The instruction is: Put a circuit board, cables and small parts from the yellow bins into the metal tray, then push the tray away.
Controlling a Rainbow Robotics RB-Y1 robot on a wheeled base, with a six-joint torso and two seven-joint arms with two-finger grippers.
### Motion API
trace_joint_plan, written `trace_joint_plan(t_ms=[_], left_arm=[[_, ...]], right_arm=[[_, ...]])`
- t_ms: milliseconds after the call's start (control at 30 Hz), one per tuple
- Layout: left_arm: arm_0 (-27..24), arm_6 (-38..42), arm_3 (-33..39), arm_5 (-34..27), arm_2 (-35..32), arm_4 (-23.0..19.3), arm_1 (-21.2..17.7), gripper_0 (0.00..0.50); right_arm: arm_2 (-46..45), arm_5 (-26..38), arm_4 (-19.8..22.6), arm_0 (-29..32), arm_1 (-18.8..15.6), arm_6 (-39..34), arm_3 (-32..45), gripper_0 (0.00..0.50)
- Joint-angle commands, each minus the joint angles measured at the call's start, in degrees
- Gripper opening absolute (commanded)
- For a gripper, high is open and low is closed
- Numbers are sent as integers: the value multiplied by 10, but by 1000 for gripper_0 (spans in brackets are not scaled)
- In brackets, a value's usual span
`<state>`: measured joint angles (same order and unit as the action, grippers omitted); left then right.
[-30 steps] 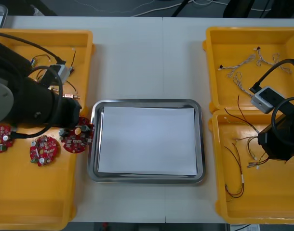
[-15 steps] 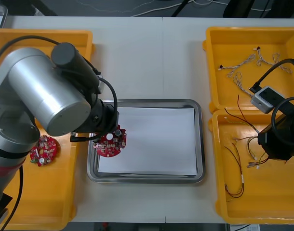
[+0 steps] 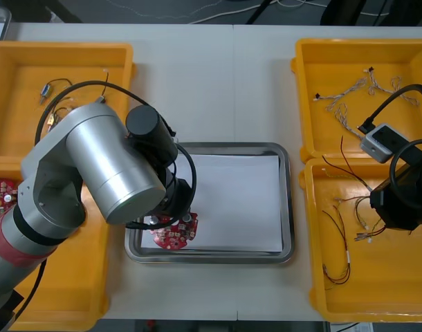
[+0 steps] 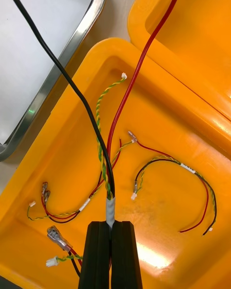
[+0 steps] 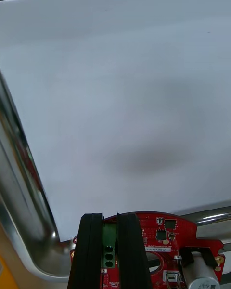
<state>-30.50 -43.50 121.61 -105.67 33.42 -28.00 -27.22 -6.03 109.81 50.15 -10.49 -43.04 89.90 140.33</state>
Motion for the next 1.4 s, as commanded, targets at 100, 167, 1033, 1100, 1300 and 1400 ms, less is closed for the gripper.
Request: trace_joint_plan(t_ms=[100, 167, 1033, 1100, 1300, 1400], left_arm=[[-18, 33, -20, 39, 32, 24, -4, 0], [-16, 31, -30, 48, 35, 28, -7, 0], [40, -4, -35, 107, 49, 60, -52, 0], [45, -4, -35, 114, 52, 69, -53, 0], [54, -7, -35, 122, 52, 73, -53, 0], [56, -9, -36, 126, 53, 76, -53, 0]], right_arm=[[6, 2, -3, -11, -19, 26, 16, 0], [6, 2, -3, -11, -19, 26, 16, 0], [6, 2, -3, -11, -19, 26, 16, 0], [6, 2, -3, -11, -19, 26, 16, 0], [6, 2, -3, -11, -19, 26, 16, 0], [6, 2, -3, -11, -19, 26, 16, 0]])
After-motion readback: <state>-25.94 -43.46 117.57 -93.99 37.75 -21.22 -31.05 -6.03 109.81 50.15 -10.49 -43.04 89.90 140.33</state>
